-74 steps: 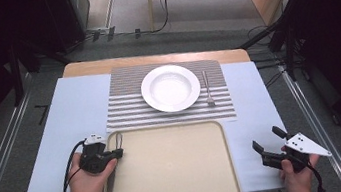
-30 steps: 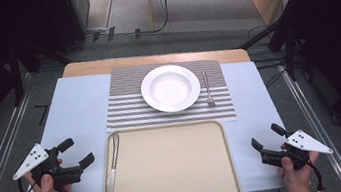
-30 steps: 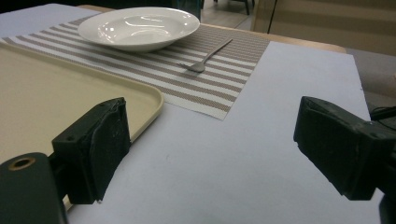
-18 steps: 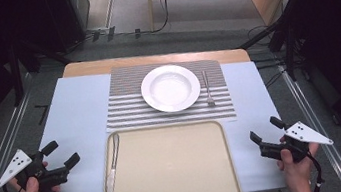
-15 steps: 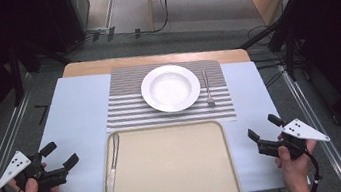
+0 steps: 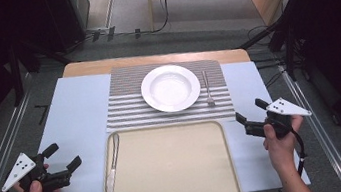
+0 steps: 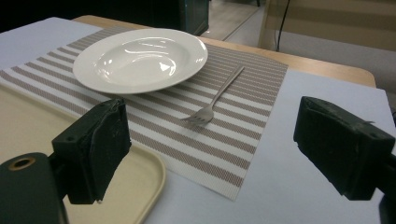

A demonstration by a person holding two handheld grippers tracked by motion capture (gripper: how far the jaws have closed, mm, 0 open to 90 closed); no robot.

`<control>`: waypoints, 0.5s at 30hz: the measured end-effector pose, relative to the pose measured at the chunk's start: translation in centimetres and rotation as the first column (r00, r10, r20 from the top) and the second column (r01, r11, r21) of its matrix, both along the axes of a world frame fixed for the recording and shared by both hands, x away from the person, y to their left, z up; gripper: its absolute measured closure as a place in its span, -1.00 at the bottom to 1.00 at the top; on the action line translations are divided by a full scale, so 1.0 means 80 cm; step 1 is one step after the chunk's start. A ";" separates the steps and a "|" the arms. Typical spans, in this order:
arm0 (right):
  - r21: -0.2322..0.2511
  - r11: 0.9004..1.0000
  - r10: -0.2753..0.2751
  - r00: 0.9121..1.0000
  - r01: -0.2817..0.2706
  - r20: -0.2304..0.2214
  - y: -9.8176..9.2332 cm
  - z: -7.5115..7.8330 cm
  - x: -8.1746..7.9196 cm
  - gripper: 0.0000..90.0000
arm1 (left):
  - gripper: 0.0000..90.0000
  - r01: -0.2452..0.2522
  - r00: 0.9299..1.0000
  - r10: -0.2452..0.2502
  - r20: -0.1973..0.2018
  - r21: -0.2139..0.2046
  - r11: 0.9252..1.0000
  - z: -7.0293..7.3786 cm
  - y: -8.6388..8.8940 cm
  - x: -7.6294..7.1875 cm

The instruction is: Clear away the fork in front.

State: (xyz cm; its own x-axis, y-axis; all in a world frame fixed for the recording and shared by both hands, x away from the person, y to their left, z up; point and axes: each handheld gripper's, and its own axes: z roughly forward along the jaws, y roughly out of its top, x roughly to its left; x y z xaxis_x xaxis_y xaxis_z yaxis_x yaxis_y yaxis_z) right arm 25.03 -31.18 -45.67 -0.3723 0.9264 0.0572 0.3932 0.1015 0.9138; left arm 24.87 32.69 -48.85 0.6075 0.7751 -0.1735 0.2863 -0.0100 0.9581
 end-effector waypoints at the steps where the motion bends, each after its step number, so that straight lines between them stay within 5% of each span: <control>1: 0.001 1.000 0.000 1.000 0.000 -0.003 0.002 0.002 0.005 -0.78 | -1.00 -0.003 1.000 0.003 0.002 -0.002 1.000 0.000 0.000 0.000; 15: -0.024 1.000 0.016 0.996 -0.018 -0.092 0.033 0.025 0.083 -0.78 | -1.00 0.003 1.000 -0.003 0.006 0.018 1.000 -0.001 -0.003 -0.001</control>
